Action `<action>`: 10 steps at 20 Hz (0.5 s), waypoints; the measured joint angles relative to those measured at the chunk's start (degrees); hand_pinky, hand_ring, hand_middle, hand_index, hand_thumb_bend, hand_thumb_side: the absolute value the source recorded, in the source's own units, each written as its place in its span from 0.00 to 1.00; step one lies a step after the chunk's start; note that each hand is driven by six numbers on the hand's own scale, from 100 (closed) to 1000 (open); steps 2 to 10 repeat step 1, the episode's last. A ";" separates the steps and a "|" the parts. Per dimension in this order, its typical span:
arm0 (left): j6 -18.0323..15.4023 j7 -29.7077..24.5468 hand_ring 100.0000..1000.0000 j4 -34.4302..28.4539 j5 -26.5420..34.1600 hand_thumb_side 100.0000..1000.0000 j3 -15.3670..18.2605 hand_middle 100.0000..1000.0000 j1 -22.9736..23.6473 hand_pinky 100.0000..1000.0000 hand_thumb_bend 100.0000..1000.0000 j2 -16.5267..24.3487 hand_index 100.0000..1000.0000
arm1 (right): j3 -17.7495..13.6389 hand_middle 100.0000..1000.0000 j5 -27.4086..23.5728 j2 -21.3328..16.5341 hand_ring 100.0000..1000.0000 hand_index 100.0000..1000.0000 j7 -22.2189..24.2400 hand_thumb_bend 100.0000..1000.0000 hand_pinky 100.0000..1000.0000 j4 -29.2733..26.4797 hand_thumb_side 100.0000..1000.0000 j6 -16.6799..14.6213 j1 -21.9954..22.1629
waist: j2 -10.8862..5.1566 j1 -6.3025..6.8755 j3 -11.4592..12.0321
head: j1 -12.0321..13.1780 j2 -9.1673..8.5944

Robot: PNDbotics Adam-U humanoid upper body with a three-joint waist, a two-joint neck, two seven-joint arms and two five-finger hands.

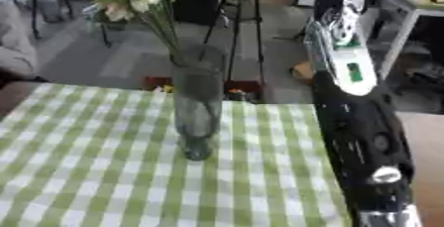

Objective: Arrange flowers into the vase.

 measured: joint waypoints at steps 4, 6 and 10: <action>-0.13 0.34 0.85 0.00 0.01 0.85 0.09 0.93 0.01 0.61 0.00 0.00 1.00 | 0.40 0.53 -1.82 -0.40 0.56 0.61 -1.02 0.00 0.33 -1.90 1.00 -2.20 1.44 | 0.00 0.00 -0.04 | 0.05 0.00; -0.13 0.34 0.85 0.00 0.01 0.85 0.09 0.93 0.01 0.61 0.00 0.00 1.00 | 0.40 0.53 -1.82 -0.40 0.56 0.61 -1.02 0.00 0.33 -1.90 1.00 -2.20 1.44 | 0.00 0.00 -0.04 | 0.05 0.00; -0.13 0.34 0.85 0.00 0.01 0.85 0.09 0.93 0.01 0.61 0.00 0.00 1.00 | 0.40 0.53 -1.82 -0.40 0.56 0.61 -1.02 0.00 0.33 -1.90 1.00 -2.20 1.44 | 0.00 0.00 -0.04 | 0.05 0.00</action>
